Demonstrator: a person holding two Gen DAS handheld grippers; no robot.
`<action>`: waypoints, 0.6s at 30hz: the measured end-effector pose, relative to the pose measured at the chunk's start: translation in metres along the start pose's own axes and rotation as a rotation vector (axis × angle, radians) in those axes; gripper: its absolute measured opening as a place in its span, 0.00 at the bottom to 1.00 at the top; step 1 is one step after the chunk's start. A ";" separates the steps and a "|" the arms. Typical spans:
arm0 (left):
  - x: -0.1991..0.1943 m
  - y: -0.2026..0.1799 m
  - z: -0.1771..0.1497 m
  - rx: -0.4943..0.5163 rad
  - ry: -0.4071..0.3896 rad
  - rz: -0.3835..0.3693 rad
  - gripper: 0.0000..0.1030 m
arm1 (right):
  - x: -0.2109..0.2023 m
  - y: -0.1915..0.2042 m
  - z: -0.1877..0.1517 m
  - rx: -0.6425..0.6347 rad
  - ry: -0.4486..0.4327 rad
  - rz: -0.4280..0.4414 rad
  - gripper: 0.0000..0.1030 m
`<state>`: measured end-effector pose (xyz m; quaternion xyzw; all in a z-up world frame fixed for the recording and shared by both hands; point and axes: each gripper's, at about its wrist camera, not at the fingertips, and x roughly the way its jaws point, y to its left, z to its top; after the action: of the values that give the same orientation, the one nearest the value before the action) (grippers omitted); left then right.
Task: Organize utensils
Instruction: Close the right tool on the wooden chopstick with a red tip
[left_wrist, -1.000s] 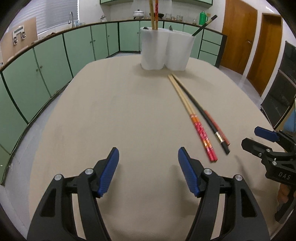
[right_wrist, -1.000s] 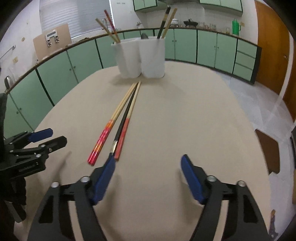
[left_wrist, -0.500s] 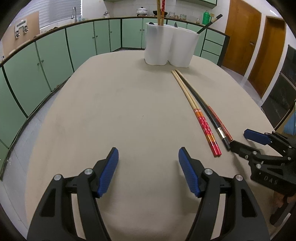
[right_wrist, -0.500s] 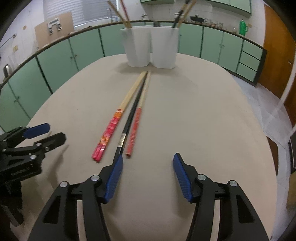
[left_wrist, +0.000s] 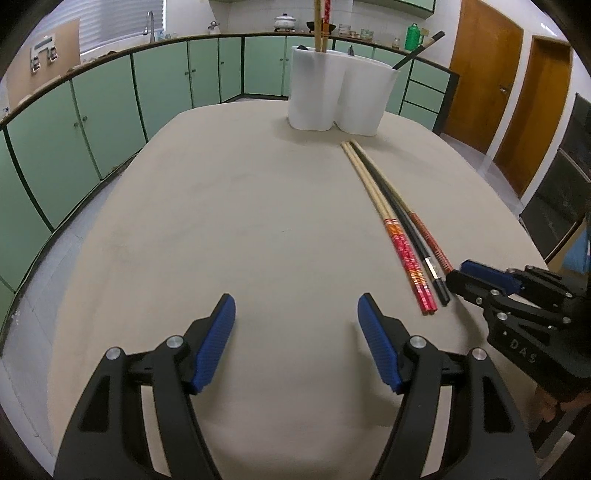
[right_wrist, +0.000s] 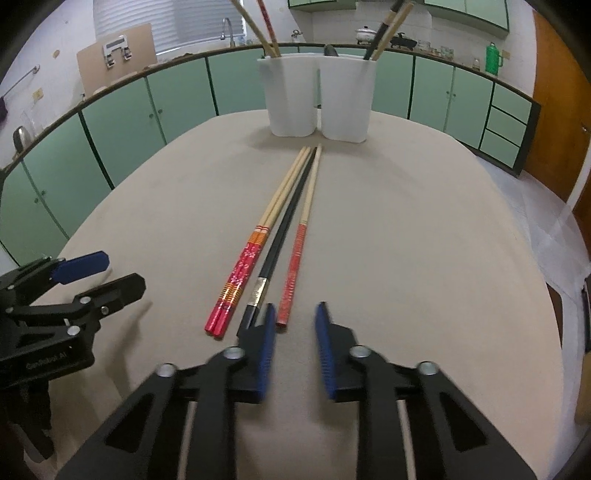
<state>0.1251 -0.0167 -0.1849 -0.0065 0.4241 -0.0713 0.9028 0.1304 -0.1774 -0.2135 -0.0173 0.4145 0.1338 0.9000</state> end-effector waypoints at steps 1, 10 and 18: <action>0.000 -0.003 0.001 0.001 0.000 -0.008 0.65 | 0.000 -0.001 0.000 0.003 0.001 0.008 0.07; 0.004 -0.036 0.001 0.050 0.009 -0.084 0.66 | -0.014 -0.027 -0.014 0.087 -0.003 -0.005 0.06; 0.017 -0.055 0.001 0.078 0.037 -0.080 0.66 | -0.020 -0.033 -0.020 0.092 -0.006 0.003 0.06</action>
<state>0.1296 -0.0733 -0.1929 0.0134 0.4370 -0.1238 0.8908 0.1117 -0.2165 -0.2144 0.0254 0.4176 0.1161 0.9008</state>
